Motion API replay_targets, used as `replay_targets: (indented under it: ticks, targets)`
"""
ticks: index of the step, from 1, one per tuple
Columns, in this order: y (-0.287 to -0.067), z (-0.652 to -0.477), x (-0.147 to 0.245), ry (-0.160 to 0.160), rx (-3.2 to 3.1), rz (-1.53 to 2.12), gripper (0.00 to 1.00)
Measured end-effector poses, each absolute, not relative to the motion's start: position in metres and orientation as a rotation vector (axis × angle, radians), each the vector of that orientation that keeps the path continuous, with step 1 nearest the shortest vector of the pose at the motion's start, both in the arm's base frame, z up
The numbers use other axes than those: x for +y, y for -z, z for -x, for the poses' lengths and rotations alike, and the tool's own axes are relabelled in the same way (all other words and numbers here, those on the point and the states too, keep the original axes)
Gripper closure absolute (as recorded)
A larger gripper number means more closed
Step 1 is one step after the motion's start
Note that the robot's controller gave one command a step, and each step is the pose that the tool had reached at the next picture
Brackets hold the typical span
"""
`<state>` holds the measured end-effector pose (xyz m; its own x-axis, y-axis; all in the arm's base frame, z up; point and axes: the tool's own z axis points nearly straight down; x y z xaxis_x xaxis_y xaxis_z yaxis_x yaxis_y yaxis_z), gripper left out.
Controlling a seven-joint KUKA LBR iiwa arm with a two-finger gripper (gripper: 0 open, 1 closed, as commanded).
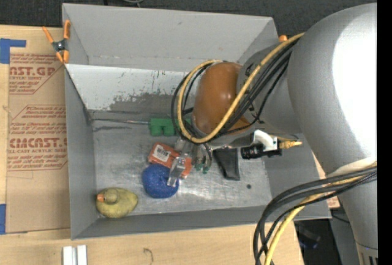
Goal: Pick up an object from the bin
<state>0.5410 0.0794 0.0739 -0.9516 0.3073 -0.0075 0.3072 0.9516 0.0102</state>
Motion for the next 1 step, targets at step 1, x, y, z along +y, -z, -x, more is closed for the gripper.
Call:
replay_targets:
  ticks: [1]
  targets:
    - [-0.0751,-0.5401,0.0788,-0.013,3.093,-0.499,1.00]
